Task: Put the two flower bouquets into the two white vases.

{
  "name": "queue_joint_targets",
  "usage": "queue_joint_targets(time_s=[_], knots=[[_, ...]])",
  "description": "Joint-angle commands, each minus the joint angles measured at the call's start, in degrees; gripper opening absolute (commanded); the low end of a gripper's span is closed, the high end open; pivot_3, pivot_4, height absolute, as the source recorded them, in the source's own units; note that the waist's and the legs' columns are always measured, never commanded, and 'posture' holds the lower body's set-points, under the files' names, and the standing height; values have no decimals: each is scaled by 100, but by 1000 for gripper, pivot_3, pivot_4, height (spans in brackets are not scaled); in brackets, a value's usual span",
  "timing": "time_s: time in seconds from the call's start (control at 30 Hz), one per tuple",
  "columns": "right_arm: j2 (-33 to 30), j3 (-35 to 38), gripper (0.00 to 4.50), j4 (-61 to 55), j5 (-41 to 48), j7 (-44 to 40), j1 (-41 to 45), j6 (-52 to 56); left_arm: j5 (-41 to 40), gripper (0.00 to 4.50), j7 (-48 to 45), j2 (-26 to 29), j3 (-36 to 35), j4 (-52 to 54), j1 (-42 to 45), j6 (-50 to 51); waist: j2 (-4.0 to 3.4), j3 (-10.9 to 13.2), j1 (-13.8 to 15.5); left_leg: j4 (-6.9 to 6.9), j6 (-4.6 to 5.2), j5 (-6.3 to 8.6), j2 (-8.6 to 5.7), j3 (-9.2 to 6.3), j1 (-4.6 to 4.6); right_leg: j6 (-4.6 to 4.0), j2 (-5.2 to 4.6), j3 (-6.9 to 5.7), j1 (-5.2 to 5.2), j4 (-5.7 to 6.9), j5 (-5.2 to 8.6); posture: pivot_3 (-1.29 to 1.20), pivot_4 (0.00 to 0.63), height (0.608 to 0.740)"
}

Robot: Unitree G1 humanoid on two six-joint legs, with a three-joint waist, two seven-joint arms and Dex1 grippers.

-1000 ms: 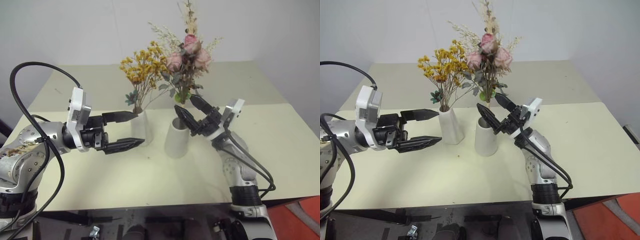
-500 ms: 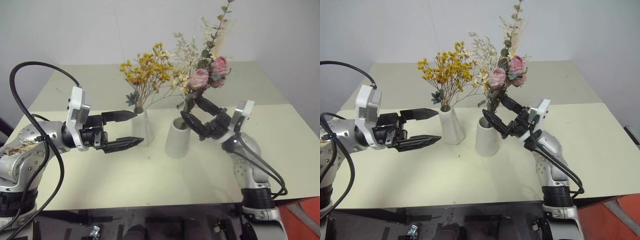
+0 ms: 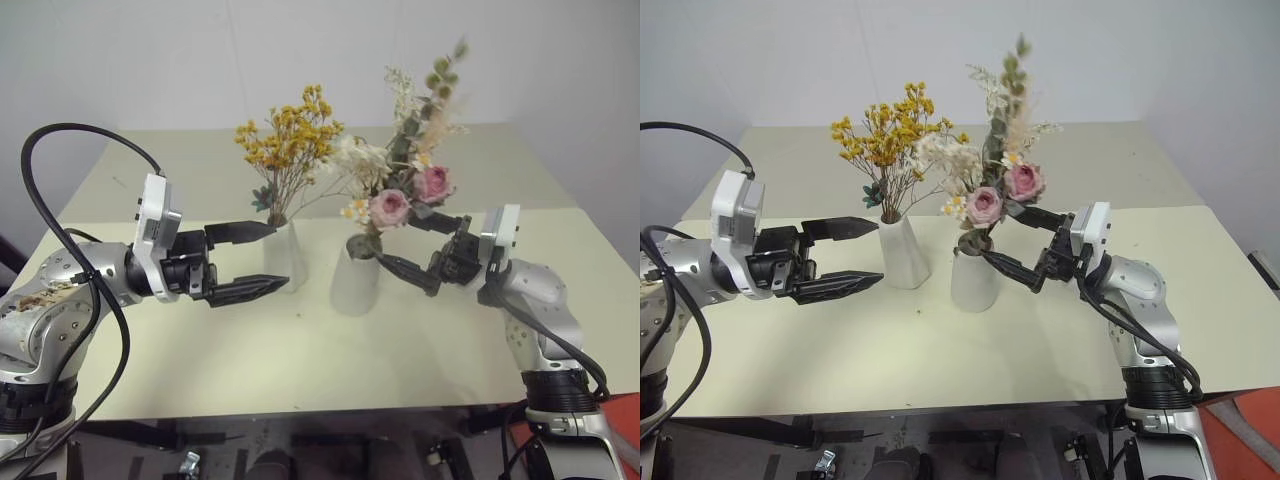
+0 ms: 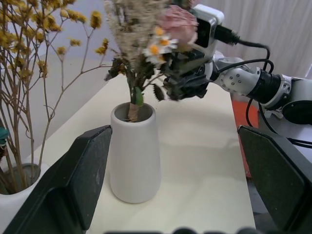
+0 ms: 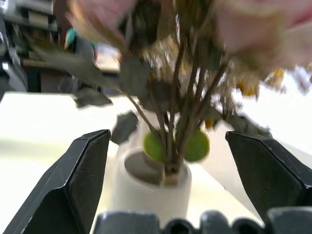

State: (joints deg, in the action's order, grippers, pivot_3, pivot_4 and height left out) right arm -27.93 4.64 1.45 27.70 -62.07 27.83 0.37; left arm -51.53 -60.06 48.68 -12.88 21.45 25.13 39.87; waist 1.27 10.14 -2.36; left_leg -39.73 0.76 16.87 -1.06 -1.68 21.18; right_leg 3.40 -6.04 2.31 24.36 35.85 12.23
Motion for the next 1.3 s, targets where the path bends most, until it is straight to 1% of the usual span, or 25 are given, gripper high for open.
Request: queue_joint_targets(time_s=[0.03,0.3,0.47,0.63,0.9,1.07,1.3], knots=[[-174,5,4467,17,-177,-91,68,-217,48,4500,-24,-7,-65,18,71,-157,0,0,-1,0,0,0,0,0,0,0,0,0,0,-1,0,0,150,740],[-503,82,4467,196,-227,-207,213,-71,68,4500,-17,-17,-98,38,42,-155,0,0,0,0,0,0,0,0,0,0,0,0,-1,0,0,0,150,740],[-780,85,4467,296,-430,-74,236,-5,48,4500,-4,-10,-149,76,-20,-143,0,0,7,0,0,0,0,1,0,0,0,0,-1,-2,0,0,150,740],[-1127,202,4467,399,-374,-228,271,89,40,4500,-54,108,-296,65,-144,-126,1,0,6,-1,0,0,0,2,0,0,-1,0,-1,-1,0,0,150,740],[-1677,354,4467,483,-203,-677,74,238,-27,4500,-160,478,-752,130,-563,-36,1,1,10,0,1,1,1,3,0,0,-1,0,-1,-4,0,0,150,740],[-1944,605,4467,474,79,-1077,-119,331,-67,4500,-195,690,-1154,173,-977,12,1,1,16,0,2,1,2,3,0,0,-2,0,-3,-4,0,0,150,740],[-2168,1024,4467,501,508,-1479,-289,499,-183,4500,-290,727,-1723,296,-1563,-52,1,1,15,0,3,2,4,4,-2,0,-1,0,-4,-4,0,0,150,740]])
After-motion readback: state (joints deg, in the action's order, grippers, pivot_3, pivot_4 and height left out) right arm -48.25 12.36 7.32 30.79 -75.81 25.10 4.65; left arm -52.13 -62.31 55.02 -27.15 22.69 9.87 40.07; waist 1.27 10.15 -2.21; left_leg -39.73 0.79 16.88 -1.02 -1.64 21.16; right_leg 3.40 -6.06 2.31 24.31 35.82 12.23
